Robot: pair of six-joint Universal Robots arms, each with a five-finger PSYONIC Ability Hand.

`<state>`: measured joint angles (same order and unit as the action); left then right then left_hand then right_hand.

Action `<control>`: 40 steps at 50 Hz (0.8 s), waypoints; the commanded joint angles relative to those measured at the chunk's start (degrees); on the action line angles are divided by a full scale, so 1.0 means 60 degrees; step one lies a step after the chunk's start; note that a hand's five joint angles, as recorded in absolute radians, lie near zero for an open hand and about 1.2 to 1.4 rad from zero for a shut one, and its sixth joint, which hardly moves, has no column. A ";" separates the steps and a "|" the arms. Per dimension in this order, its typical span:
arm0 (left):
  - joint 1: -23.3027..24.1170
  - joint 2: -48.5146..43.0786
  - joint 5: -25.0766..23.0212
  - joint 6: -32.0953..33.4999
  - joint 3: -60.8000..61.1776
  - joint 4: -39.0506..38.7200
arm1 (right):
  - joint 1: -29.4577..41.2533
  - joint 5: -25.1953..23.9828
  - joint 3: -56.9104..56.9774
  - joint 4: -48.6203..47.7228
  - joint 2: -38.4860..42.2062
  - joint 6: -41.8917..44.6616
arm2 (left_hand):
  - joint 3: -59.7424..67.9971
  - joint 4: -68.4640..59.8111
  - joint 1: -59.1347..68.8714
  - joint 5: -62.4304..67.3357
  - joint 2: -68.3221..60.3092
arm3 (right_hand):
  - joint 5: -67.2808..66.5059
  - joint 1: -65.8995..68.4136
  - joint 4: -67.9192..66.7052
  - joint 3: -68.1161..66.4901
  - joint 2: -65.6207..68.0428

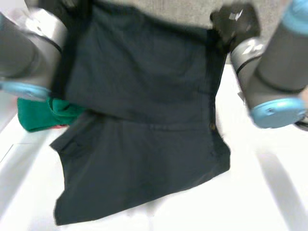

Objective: Fold the laundry.

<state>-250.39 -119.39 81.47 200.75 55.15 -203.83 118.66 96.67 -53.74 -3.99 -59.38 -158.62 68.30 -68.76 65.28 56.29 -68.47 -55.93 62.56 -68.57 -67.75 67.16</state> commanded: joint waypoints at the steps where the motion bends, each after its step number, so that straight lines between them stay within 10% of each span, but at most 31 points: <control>1: -0.0002 -0.2848 -0.0131 0.0511 -0.1323 -0.0452 | -0.0001 0.0572 0.0094 -0.2349 0.1956 -0.0062 | 0.1951 -0.1873 0.2453 0.2285 -0.1921 | -0.2346 0.2907 -0.1905 -0.2041 0.2140; 3: -0.0031 -0.3508 -0.0057 0.0643 -0.2157 -0.0452 | 0.0028 0.0558 0.0328 -0.3258 0.2439 -0.0003 | 0.1788 -0.1710 0.2291 0.2122 -0.1758 | 0.5397 -0.4836 0.5838 0.5701 -0.5603; 4: -0.0031 -0.3655 -0.0028 0.0658 -0.2450 -0.0438 | 0.0028 0.0499 0.0401 -0.3449 0.2557 0.0026 | -0.1794 0.1872 -0.1291 -0.1460 0.1824 | 0.9321 -0.8760 0.9762 0.9625 -0.9527; 6: 0.0027 -0.3817 0.0146 0.0658 -0.2978 -0.0365 | -0.0001 0.0135 0.0635 -0.3597 0.2806 0.0128 | -0.9645 0.9723 -0.9142 -0.9311 0.9675 | 0.9321 -0.8760 0.9762 0.9625 -0.9527; 15: 0.0233 -0.1917 0.1451 0.0673 -0.1403 0.0367 | -0.0031 -0.0848 -0.0080 -0.1315 0.1213 0.0334 | -0.9716 0.9794 -0.9213 -0.9381 0.9746 | 0.9321 -0.8760 0.9762 0.9625 -0.9527; 26: 0.0496 0.2552 0.1759 0.0688 0.5715 0.2871 | -0.1158 -0.1845 -0.4444 0.1895 -0.1542 0.1066 | -0.8673 0.8750 -0.8170 -0.8338 0.8702 | 0.8889 -0.8328 0.9330 0.9194 -0.9095; 40: 0.1200 0.3961 0.1657 0.0600 1.0525 0.2859 | -0.1276 -0.3632 -0.9104 -0.0667 -0.2495 0.1594 | -0.3316 0.3394 -0.2813 -0.2981 0.3346 | 0.4037 -0.3475 0.4477 0.4341 -0.4242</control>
<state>-244.04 -94.26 92.07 204.65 114.04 -184.41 110.79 77.83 -101.96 -0.72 -73.95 -149.19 39.28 -39.42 40.47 29.14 -39.33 -25.03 35.02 -34.99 -35.09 35.02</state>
